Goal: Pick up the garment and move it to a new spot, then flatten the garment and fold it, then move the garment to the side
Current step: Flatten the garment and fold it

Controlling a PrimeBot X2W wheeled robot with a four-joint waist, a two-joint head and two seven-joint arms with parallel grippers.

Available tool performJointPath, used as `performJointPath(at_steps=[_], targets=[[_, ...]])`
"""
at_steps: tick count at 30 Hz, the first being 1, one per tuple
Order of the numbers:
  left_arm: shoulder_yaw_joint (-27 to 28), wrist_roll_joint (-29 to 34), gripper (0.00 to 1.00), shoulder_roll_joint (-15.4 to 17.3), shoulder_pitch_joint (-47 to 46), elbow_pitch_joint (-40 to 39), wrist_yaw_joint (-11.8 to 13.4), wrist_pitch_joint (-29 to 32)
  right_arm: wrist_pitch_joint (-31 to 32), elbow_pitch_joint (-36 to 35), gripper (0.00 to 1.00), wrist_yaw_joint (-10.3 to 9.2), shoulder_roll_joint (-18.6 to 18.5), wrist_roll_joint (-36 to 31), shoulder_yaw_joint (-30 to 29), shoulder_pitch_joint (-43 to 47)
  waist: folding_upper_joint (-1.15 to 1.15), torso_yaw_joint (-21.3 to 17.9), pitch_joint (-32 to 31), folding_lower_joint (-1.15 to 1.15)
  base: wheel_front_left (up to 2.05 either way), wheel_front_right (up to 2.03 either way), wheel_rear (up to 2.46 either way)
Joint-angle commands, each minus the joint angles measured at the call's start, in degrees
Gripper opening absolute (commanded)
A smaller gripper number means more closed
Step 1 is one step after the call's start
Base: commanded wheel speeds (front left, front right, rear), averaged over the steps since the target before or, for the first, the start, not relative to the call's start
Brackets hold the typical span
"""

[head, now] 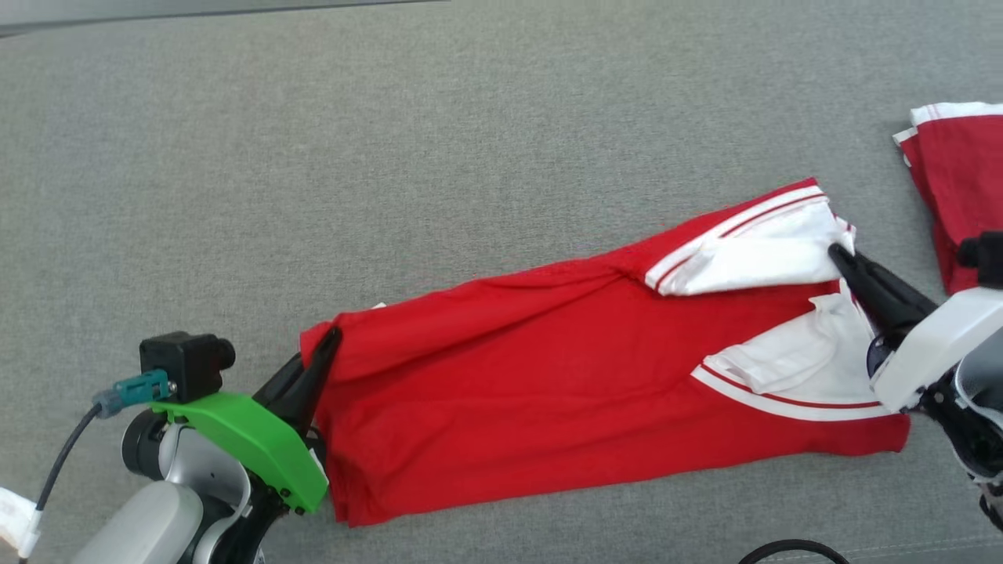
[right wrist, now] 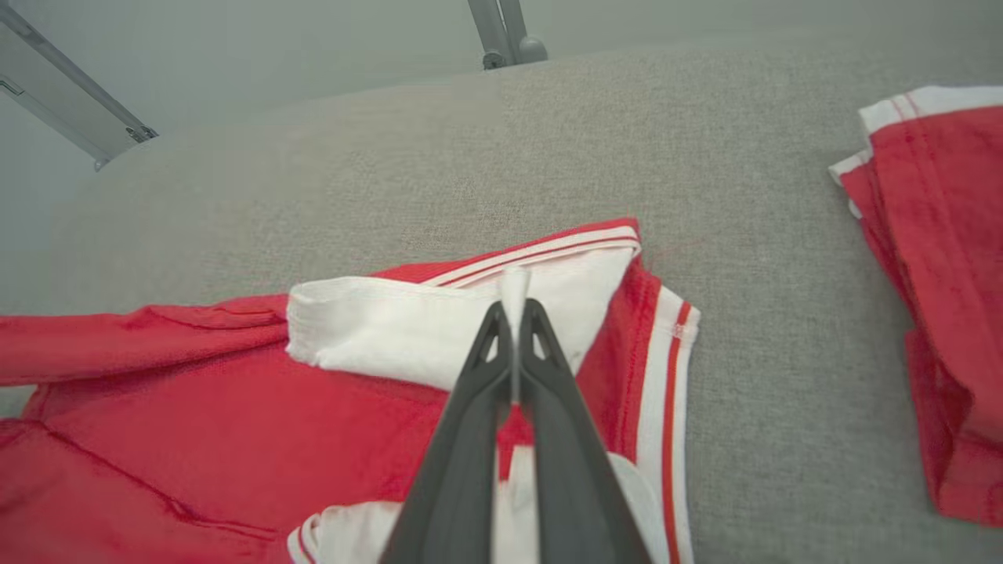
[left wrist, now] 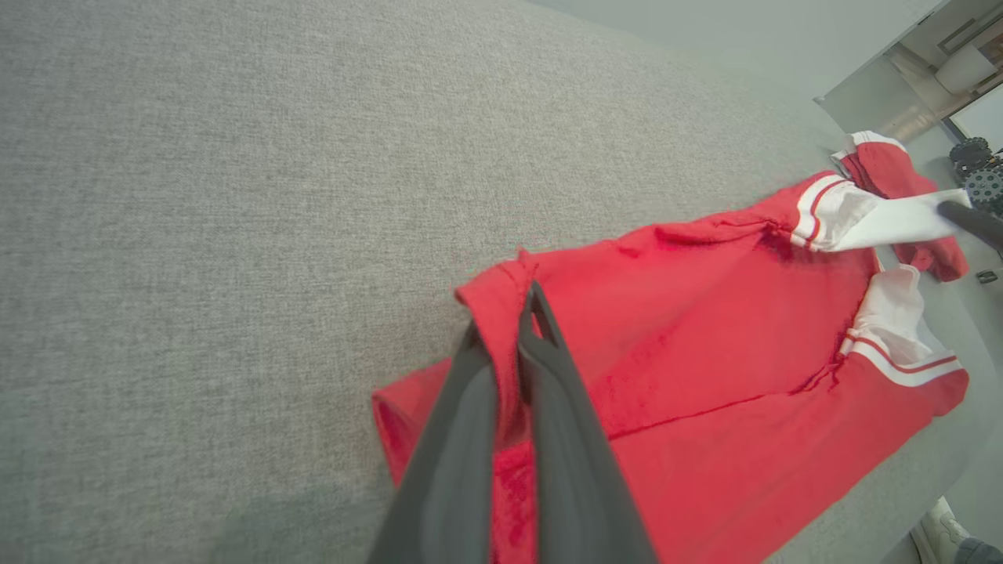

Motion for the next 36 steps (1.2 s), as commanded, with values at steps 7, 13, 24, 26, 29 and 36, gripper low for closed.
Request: performJointPath(at_steps=[7,13,24,26,29,36], targets=[[0.21,1.45,0.00,0.73,2.11,-0.72,1.00,-2.01,0.43,-2.80,0.00,-0.07,4.53,-1.88,-3.16,5.54,0.00,-3.11,-2.85,0.00,0.00,0.00,0.00],[1.09,2.49,0.00,0.88,-0.64,0.78,0.57,-3.66,1.28,-4.48,0.00,-0.07,6.78,-2.66,-4.69,7.31,0.00,-3.16,-3.00,0.00,0.00,0.00,0.00],[-0.35,4.40,0.00,2.63,1.05,2.56,-3.31,-6.25,3.77,-4.10,0.00,-0.07,9.78,-3.87,-4.94,10.06,0.00,-3.94,-2.71,0.00,0.00,0.00,0.00],[-0.66,5.10,0.00,3.15,1.96,2.86,-3.43,-6.88,4.00,-3.54,0.00,-0.07,9.97,-4.14,-4.73,10.31,0.00,-3.80,-2.67,0.00,0.00,0.00,0.00],[-1.09,5.33,0.00,3.67,3.34,3.06,-4.09,-7.70,4.02,-2.91,0.00,-0.07,10.04,-4.26,-4.84,10.52,0.00,-3.39,-2.61,0.00,0.00,0.00,0.00],[-3.33,5.99,0.00,2.63,6.24,3.92,-5.16,-9.36,4.19,-1.15,0.00,-0.07,10.01,-4.09,-6.07,11.79,0.00,-2.06,-2.97,0.00,0.00,0.00,0.00]])
